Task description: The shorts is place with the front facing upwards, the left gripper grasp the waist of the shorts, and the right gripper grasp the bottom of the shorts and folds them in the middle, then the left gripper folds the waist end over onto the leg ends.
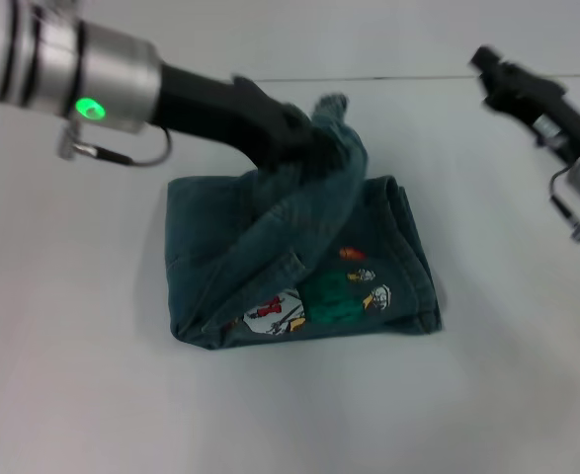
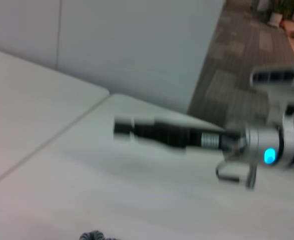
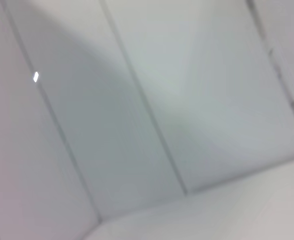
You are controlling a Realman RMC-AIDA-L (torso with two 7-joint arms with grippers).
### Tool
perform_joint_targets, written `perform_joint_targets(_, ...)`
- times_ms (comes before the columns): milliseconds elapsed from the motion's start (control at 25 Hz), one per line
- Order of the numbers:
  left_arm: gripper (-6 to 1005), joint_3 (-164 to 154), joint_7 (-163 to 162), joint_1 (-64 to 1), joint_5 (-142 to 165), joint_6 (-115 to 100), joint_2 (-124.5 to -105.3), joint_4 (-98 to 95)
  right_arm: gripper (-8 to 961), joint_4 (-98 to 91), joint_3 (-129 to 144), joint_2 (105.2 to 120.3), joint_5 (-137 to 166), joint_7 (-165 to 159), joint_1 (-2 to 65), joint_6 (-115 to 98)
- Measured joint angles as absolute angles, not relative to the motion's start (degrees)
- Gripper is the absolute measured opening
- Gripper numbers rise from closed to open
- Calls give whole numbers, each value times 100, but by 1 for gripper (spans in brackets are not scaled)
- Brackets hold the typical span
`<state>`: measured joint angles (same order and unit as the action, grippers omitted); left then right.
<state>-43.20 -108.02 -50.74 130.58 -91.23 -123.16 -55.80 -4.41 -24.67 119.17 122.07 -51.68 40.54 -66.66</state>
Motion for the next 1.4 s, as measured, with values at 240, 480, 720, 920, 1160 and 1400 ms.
perform_joint_targets(240, 129, -5525, -10723, -4981, 12729, -8041, -12404, -4708, -2, -562, -2456, 11894, 11886, -5448, 3998, -6937)
perform_joint_targets(480, 156, -6249, -10731, -4965, 12350, -7597, -12442, -4276, -2, -568, -2437, 11895, 11866, -5465, 3992, -6892)
perform_joint_targets(720, 271, -6540, -10738, -4867, 12138, -7232, -12433, -4230, -2, -535, -2436, 11898, 11870, -5479, 3990, -6900)
perform_joint_targets(920, 454, -6374, -10705, -4591, 11869, -7239, -12407, -4521, -1, -584, -2228, 11888, 11891, -5577, 3990, -7004)
perform_joint_targets(1160, 661, -5658, -10331, -3869, 11059, -7631, -12391, -4983, -1, -1124, -1203, 11752, 11893, -6442, 3990, -7824)
perform_joint_targets(1400, 801, -3973, -9573, -3256, 10245, -8585, -12214, -4412, 72, -2237, -41, 11666, 11882, -7709, 3958, -9313)
